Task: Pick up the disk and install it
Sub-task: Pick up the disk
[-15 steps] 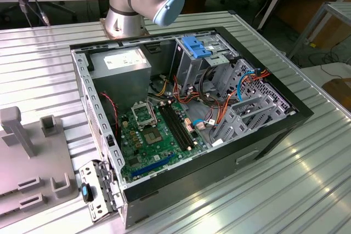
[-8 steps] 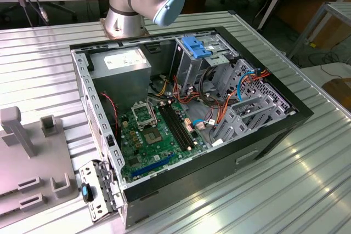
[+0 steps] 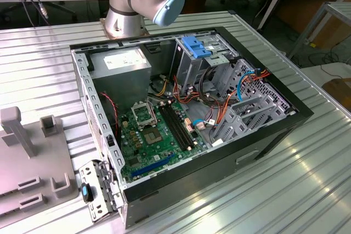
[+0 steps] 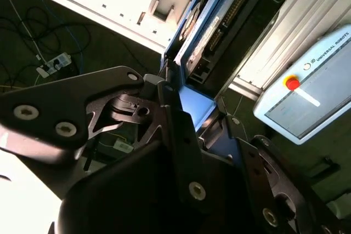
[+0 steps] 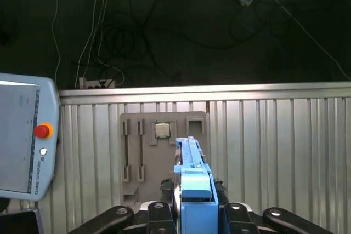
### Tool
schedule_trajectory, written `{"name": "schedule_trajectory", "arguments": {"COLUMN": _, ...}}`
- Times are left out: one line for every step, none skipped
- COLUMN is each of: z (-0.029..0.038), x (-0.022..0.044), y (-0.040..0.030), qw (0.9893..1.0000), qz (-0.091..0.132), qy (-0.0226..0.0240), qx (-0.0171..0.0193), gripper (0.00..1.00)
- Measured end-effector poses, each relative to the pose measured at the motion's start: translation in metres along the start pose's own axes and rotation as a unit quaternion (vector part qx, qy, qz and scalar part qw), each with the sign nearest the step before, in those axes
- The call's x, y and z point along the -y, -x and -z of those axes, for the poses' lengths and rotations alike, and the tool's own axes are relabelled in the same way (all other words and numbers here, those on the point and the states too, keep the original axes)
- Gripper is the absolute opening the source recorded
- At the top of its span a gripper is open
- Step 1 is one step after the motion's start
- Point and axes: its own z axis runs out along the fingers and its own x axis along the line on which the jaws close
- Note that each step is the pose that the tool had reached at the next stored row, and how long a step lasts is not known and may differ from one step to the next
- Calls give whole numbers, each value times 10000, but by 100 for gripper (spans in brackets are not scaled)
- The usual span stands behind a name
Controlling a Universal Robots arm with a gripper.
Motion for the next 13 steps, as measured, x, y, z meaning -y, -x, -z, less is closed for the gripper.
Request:
{"name": "schedule_trajectory", "arguments": {"z": 0, "x": 5, "y": 0, "qw": 10000, "qz": 0, "qy": 0, "qx": 0, "gripper": 37}}
{"name": "schedule_trajectory", "arguments": {"z": -1, "x": 23, "y": 1, "qw": 10000, "qz": 0, "qy": -1, "qx": 0, "gripper": 37}}
{"name": "schedule_trajectory", "arguments": {"z": 0, "x": 65, "y": 2, "qw": 10000, "qz": 0, "qy": 1, "qx": 0, "gripper": 37}}
{"name": "schedule_trajectory", "arguments": {"z": -1, "x": 100, "y": 3, "qw": 10000, "qz": 0, "qy": 0, "qx": 0, "gripper": 37}}
{"name": "schedule_trajectory", "arguments": {"z": -1, "x": 141, "y": 4, "qw": 10000, "qz": 0, "qy": 0, "qx": 0, "gripper": 37}}
{"name": "schedule_trajectory", "arguments": {"z": -2, "x": 179, "y": 5, "qw": 10000, "qz": 0, "qy": 0, "qx": 0, "gripper": 37}}
{"name": "schedule_trajectory", "arguments": {"z": -2, "x": 220, "y": 7, "qw": 10000, "qz": 0, "qy": 0, "qx": 0, "gripper": 37}}
{"name": "schedule_trajectory", "arguments": {"z": -2, "x": 252, "y": 8, "qw": 10000, "qz": 0, "qy": 1, "qx": 0, "gripper": 37}}
{"name": "schedule_trajectory", "arguments": {"z": -3, "x": 294, "y": 9, "qw": 10000, "qz": 0, "qy": 0, "qx": 0, "gripper": 37}}
{"name": "schedule_trajectory", "arguments": {"z": -4, "x": 338, "y": 10, "qw": 10000, "qz": 0, "qy": 0, "qx": 0, "gripper": 37}}
{"name": "schedule_trajectory", "arguments": {"z": -4, "x": 378, "y": 11, "qw": 10000, "qz": 0, "qy": 0, "qx": -1, "gripper": 37}}
{"name": "schedule_trajectory", "arguments": {"z": -5, "x": 415, "y": 12, "qw": 10000, "qz": 0, "qy": 0, "qx": 0, "gripper": 37}}
{"name": "schedule_trajectory", "arguments": {"z": -5, "x": 447, "y": 13, "qw": 10000, "qz": 0, "qy": 0, "qx": 0, "gripper": 37}}
